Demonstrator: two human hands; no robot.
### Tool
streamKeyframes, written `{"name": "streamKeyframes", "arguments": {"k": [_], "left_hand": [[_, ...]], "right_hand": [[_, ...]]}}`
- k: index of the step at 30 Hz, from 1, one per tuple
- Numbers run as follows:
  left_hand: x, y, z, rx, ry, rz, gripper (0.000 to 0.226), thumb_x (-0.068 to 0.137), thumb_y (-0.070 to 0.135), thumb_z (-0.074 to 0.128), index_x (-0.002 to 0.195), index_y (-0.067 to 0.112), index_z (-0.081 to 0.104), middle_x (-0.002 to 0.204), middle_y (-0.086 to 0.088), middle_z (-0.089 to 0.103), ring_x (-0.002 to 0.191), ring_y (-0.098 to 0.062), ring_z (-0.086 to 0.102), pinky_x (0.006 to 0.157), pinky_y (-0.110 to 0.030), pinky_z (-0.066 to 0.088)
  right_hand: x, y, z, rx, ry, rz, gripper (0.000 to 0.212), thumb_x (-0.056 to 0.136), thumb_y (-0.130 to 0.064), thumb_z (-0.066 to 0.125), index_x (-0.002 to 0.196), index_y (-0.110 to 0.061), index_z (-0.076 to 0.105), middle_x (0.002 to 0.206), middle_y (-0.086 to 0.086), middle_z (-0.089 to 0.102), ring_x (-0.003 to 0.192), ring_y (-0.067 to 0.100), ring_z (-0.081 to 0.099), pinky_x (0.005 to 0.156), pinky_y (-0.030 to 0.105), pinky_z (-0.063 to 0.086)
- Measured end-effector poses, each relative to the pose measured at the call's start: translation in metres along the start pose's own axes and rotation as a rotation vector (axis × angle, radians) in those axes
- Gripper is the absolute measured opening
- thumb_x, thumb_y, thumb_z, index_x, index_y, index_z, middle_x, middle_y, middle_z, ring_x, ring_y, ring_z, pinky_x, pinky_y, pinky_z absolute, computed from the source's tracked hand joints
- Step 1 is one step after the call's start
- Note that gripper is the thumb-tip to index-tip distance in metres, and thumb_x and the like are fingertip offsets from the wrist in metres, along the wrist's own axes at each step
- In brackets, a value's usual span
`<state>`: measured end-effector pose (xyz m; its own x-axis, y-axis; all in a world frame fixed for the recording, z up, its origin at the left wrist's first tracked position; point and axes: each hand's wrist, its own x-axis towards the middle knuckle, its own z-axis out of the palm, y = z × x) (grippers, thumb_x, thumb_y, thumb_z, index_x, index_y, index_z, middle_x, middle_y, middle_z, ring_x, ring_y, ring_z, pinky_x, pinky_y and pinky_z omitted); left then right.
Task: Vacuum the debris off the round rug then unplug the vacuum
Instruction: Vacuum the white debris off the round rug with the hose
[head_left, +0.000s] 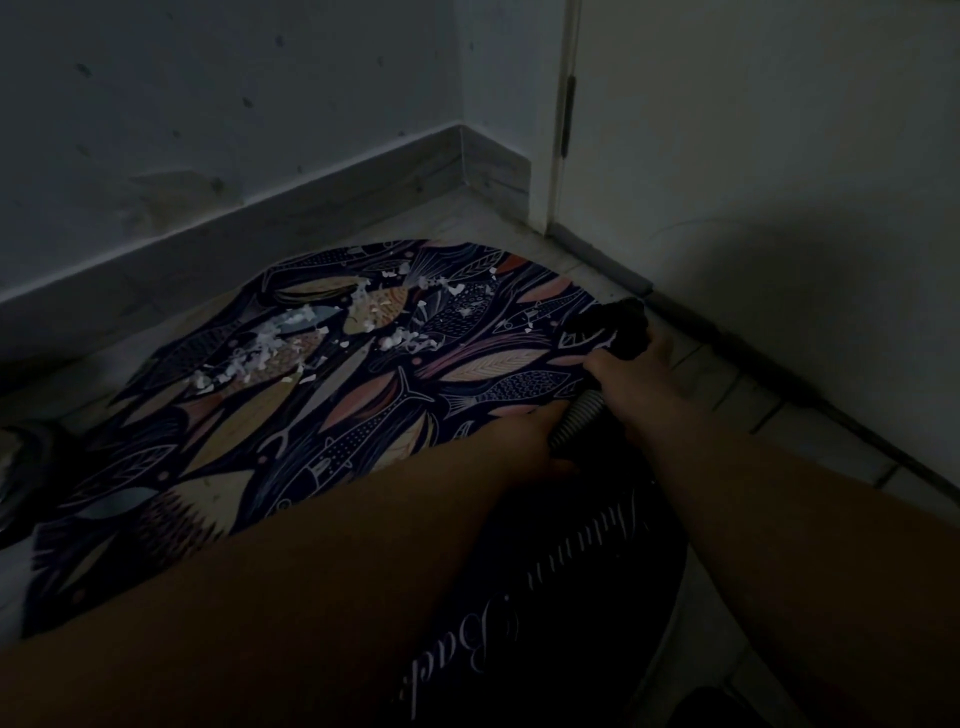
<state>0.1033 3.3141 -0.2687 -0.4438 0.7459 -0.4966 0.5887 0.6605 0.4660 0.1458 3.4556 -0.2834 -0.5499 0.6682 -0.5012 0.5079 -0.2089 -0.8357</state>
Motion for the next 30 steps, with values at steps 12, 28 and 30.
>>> {"name": "streamKeyframes", "arguments": {"k": [12,28,30], "left_hand": [[-0.001,-0.005,-0.003,-0.008,-0.017,0.004,0.079,0.09,0.032,0.06,0.151,0.025,0.01,0.151,-0.006,0.032,0.133,-0.026,0.039,0.103,-0.028,0.035],[0.003,-0.025,-0.018,-0.049,-0.013,-0.079,0.08,0.091,0.031,0.06,0.151,0.024,0.008,0.15,-0.008,0.033,0.133,-0.025,0.038,0.102,-0.027,0.035],[0.003,-0.028,-0.019,-0.055,-0.013,-0.1,0.081,0.09,0.032,0.06,0.151,0.025,0.006,0.15,-0.007,0.035,0.133,-0.025,0.039,0.102,-0.027,0.035]], "right_hand": [[0.009,0.001,0.004,-0.013,-0.068,0.024,0.083,0.088,-0.024,0.064,0.151,-0.032,0.012,0.123,0.013,0.047,0.096,0.034,0.057,0.087,0.051,0.054],[0.034,-0.001,0.038,-0.004,-0.094,0.013,0.084,0.088,-0.031,0.065,0.151,-0.037,0.009,0.143,0.014,0.041,0.11,0.038,0.053,0.092,0.051,0.05],[0.036,-0.004,0.042,-0.005,-0.119,0.006,0.085,0.089,-0.03,0.065,0.152,-0.038,0.009,0.143,0.012,0.041,0.108,0.037,0.053,0.091,0.05,0.051]]}}
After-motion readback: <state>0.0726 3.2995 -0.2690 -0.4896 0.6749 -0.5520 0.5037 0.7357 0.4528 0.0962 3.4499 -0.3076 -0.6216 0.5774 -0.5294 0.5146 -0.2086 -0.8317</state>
